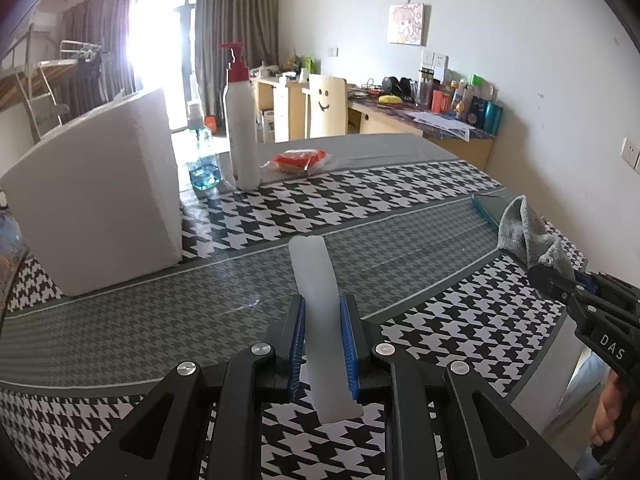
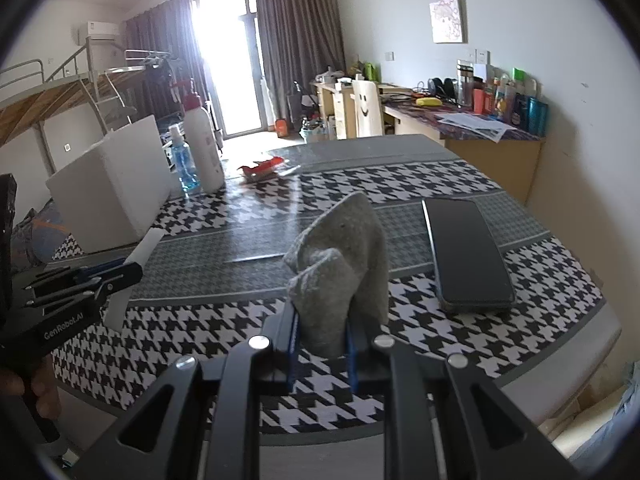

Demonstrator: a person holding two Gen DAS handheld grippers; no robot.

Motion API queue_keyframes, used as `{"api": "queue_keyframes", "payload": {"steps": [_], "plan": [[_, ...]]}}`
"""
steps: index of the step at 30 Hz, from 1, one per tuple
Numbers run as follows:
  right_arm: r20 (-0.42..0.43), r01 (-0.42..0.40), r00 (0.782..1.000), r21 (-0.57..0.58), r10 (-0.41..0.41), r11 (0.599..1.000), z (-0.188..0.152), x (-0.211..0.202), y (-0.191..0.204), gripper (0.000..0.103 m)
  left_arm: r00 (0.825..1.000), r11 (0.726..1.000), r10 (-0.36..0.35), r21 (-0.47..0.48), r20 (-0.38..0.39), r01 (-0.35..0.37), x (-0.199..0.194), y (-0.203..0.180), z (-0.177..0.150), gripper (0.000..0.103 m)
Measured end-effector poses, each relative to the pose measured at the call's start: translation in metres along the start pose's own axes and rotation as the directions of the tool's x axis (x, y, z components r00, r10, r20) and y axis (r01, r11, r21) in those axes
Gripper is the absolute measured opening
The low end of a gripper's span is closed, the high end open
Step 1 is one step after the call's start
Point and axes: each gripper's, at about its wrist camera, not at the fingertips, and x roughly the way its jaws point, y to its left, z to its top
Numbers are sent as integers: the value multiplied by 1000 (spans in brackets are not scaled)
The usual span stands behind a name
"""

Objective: Organize soft objects
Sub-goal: 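Carry the white strip and grey cloth in both grippers over the foam box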

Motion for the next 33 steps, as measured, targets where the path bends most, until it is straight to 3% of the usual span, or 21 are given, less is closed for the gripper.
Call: {"api": "queue_keyframes", "payload": {"steps": [33], "plan": [[96,-103,989,-79,110,992,47,-1,38,23,989,999,44,12,141,-46,-44,36,33,19]]}}
